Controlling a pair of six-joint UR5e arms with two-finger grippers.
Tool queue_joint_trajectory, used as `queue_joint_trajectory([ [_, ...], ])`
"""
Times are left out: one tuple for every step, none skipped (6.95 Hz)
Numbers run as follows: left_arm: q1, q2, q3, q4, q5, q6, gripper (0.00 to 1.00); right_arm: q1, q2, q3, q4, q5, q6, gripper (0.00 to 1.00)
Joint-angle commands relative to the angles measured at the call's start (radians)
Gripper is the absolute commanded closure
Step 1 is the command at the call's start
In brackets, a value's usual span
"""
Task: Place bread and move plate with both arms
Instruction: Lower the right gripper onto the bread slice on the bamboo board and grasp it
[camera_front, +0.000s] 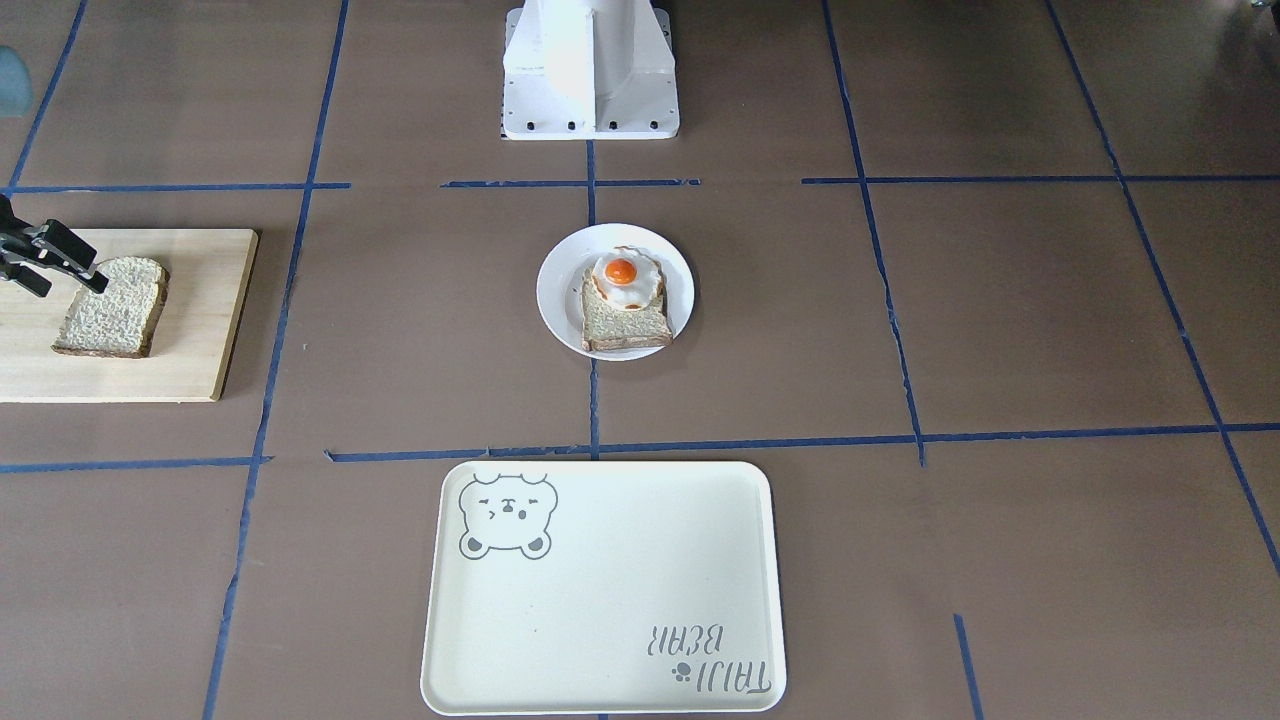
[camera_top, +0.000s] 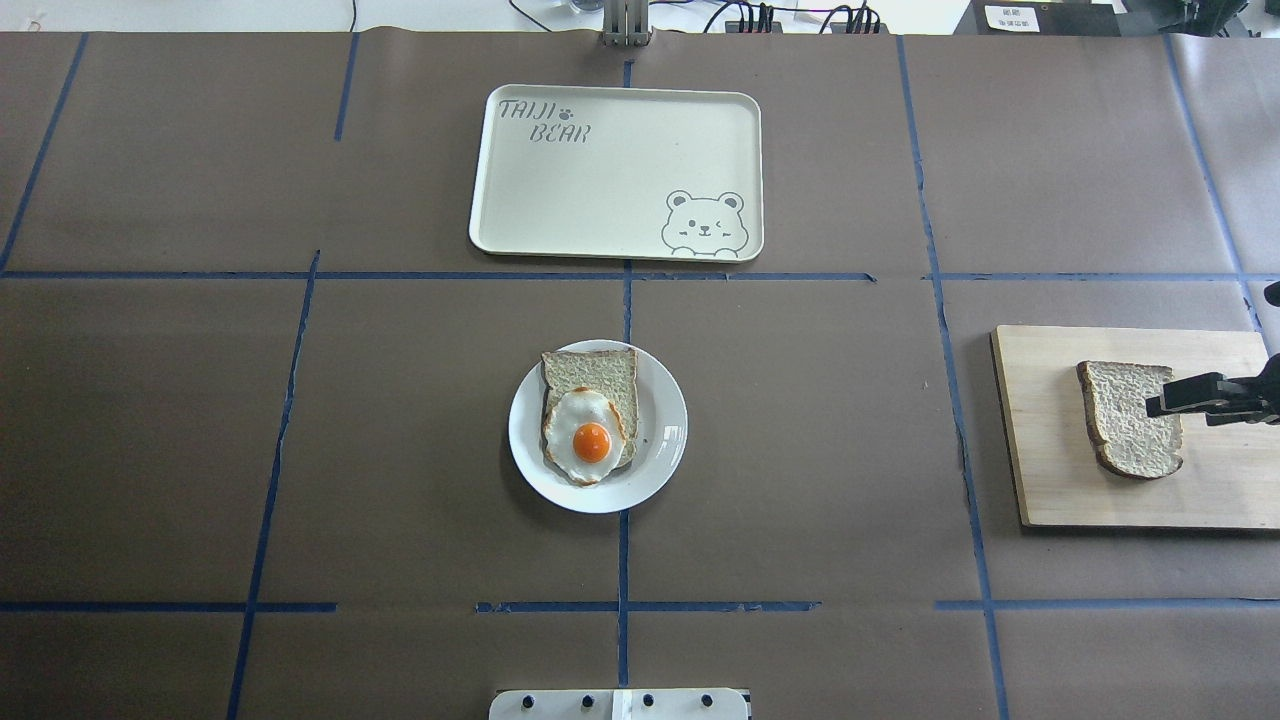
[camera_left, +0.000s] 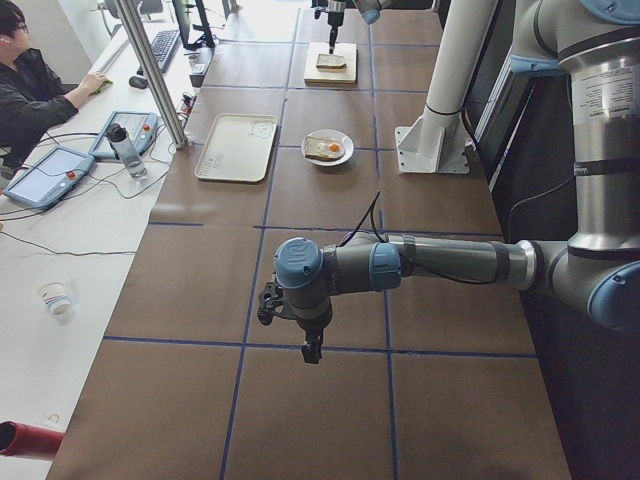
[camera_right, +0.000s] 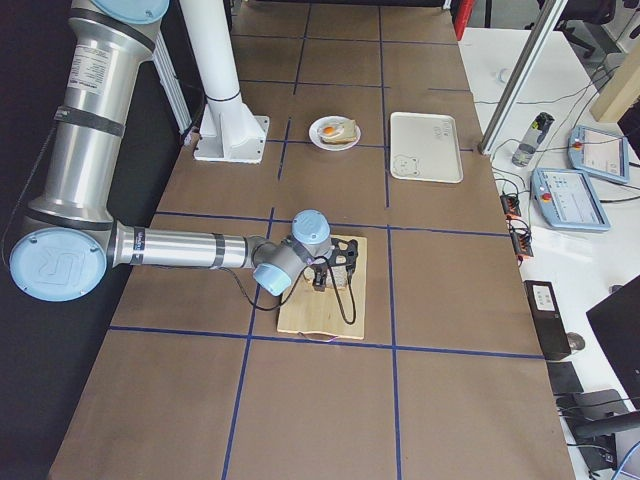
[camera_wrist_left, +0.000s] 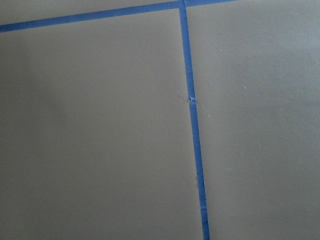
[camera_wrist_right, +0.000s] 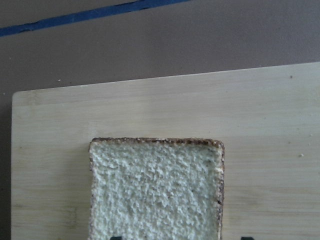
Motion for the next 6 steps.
queue_joint_trajectory([
  [0.000,0.000,0.000,0.000,0.000,-0.001,0.00,-0.026,-0.006,-0.015,0.002,-0.014,0.006,0.26],
  [0.000,0.000,0.001,0.000,0.000,0.000,0.00,-0.030,-0.006,-0.022,0.002,-0.014,0.006,0.28],
  [0.000,0.000,0.001,0.000,0.000,0.000,0.00,-0.033,-0.006,-0.026,0.002,-0.017,0.006,0.30],
  [0.000,0.000,0.001,0.000,0.000,-0.001,0.00,-0.044,-0.006,-0.028,0.002,-0.035,0.006,0.31],
  [0.000,0.000,0.003,0.000,0.000,-0.001,0.00,-0.047,-0.006,-0.031,0.002,-0.036,0.006,0.35],
  [0.000,0.000,0.003,0.000,0.000,-0.001,0.00,-0.049,-0.006,-0.031,0.002,-0.036,0.007,0.43],
])
